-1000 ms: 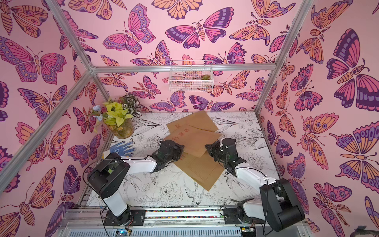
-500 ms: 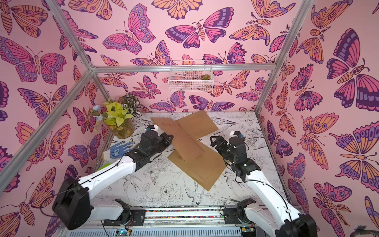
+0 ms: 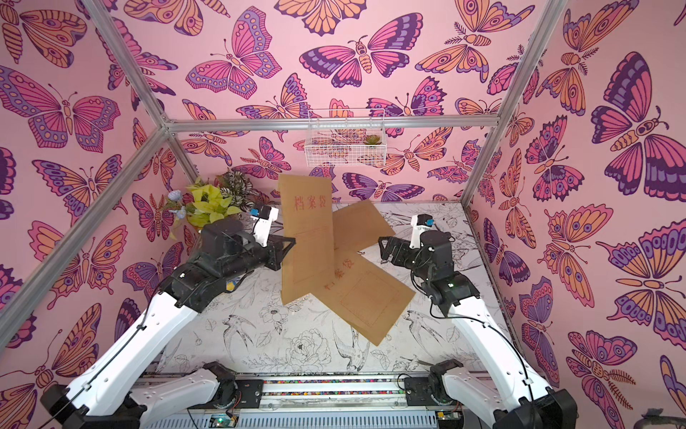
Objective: Open the file bag
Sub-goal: Pick up the file bag from the file bag.
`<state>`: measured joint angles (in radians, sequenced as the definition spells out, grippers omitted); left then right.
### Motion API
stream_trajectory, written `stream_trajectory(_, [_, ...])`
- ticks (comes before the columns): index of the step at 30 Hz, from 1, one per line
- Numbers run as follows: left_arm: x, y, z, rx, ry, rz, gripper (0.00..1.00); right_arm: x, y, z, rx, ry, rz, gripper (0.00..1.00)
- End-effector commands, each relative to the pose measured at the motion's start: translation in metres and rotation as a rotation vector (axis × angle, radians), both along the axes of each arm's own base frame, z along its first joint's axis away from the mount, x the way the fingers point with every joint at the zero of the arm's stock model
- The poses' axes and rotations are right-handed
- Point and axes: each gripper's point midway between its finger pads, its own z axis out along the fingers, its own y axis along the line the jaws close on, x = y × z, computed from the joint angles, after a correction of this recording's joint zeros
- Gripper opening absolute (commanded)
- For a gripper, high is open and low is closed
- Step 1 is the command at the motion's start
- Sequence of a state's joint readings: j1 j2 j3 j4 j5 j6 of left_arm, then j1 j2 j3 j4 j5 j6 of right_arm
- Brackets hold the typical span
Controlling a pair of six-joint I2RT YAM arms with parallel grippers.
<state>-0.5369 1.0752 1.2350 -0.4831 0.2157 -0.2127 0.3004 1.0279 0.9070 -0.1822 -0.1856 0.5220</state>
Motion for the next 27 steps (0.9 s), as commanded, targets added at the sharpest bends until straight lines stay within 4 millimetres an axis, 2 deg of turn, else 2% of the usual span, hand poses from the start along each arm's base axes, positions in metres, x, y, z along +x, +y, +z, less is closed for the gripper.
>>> stream_trajectory(1, [-0.025, -0.007, 0.007, 0.074, -0.067, -0.171, 0.0, -0.001, 0.032, 0.039, 0.026, -0.136, 0.225, 0.99])
stream_trajectory(7, [-0.043, -0.018, 0.032, 0.036, -0.118, -0.296, 0.0, 0.006, 0.057, 0.075, 0.237, -0.231, 0.494, 1.0])
stream_trajectory(12, [-0.06, -0.028, 0.049, -0.01, -0.148, -0.398, 0.0, -0.003, 0.071, 0.1, 0.259, -0.341, 0.659, 0.94])
stream_trajectory(20, [-0.084, -0.027, 0.075, -0.073, -0.207, -0.474, 0.0, -0.021, 0.08, 0.13, 0.288, -0.422, 0.806, 0.91])
stream_trajectory(27, [-0.09, -0.026, 0.076, -0.081, -0.213, -0.486, 0.0, -0.037, 0.078, 0.159, 0.319, -0.465, 0.865, 0.83])
